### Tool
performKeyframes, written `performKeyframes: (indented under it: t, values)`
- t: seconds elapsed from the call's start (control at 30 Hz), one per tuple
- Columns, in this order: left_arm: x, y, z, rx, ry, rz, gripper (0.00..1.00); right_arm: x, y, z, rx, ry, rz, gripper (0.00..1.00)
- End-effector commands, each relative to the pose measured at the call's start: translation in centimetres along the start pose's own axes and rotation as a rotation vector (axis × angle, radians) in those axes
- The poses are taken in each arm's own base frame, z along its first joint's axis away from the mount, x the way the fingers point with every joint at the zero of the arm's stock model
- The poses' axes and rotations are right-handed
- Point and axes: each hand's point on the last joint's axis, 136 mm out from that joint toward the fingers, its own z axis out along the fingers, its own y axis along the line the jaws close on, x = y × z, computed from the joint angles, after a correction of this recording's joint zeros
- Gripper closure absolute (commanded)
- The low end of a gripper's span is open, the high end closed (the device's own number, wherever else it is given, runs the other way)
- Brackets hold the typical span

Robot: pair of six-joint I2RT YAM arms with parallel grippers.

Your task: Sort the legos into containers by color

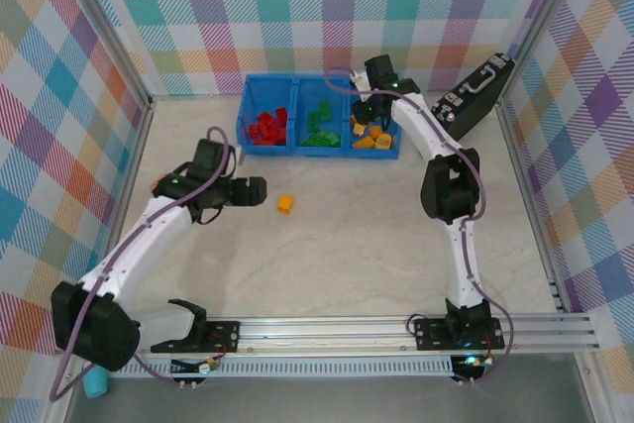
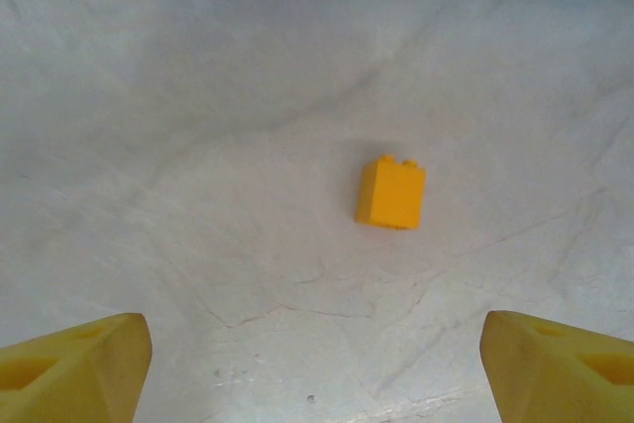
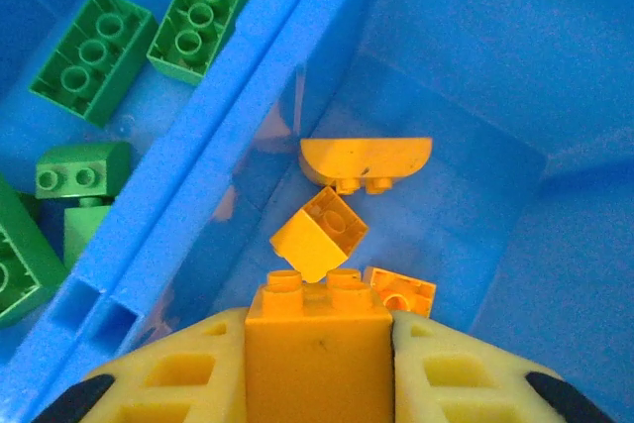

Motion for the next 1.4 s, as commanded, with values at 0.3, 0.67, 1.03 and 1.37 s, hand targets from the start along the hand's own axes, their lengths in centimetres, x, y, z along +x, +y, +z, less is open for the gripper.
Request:
performKeyframes:
  t: [0.3,0.67,1.03,1.37]
  values:
    - [0.2,-3.7,9.3,-0.024,0.039,0.059,0.17,-2.0,-0.3,-0.6,-0.004,-0.063,-0.004,0.58]
    - [-2.6,-4.7,6.0,-0.033,-0.042,0.085,0.17,-2.9,3.3,-5.7,-0.108,-0.171,-0.065,0.38]
    - [-7.7,-0.6,-4.4,-0.027,-0.252,0.006,0.15,3.6,22.6,-8.7,-0.363,-0.271,-0.437,0.35]
    - [-8.0,2.3,-8.0,0.005,-0.288,-0.043,0.11,8.8,30.4,-5.2,-0.484,-0.055,-0.493,0.31]
